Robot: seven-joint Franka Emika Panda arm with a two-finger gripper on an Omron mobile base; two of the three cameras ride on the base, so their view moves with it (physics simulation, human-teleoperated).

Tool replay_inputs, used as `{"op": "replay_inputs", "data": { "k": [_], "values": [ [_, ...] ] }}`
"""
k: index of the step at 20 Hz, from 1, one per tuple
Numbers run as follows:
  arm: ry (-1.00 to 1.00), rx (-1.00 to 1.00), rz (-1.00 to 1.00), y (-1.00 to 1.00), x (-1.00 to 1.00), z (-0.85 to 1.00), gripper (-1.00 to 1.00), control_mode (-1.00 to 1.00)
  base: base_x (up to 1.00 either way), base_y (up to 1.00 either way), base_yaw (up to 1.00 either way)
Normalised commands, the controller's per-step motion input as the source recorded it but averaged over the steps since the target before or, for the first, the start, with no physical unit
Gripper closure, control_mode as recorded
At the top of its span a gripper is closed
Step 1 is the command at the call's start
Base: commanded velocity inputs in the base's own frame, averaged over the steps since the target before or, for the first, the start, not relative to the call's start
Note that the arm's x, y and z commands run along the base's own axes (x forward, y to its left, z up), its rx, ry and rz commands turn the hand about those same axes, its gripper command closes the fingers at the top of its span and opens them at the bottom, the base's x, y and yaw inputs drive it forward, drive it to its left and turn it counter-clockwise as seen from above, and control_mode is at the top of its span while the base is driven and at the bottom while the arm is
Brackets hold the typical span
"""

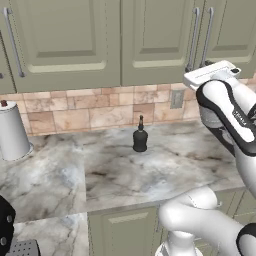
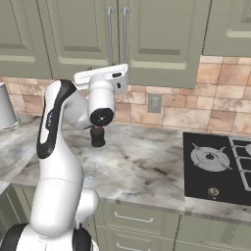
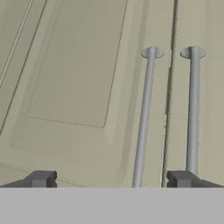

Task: Pick the bar soap and bar soap from the cabinet and place them on the counter.

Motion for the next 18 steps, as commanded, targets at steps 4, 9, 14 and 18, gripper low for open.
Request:
{"op": "replay_inputs", "data": {
  "k": [4,9,14,18],
  "values": [
    [0.00,0.00,0.00,0.00,0.00,0.00,-1.00,-1.00,0.00,0.00,0.00],
    [0.00,0.00,0.00,-0.07,0.18,0.00,-1.00,-1.00,0.00,0.00,0.00],
    [0.00,0.01,-0.04,-0.10,0.29,0.00,-1.00,-1.00,0.00,0.00,0.00],
    [0.00,0.01,-0.06,-0.01,0.39,0.00,-1.00,-1.00,0.00,0.00,0.00]
  ]
}}
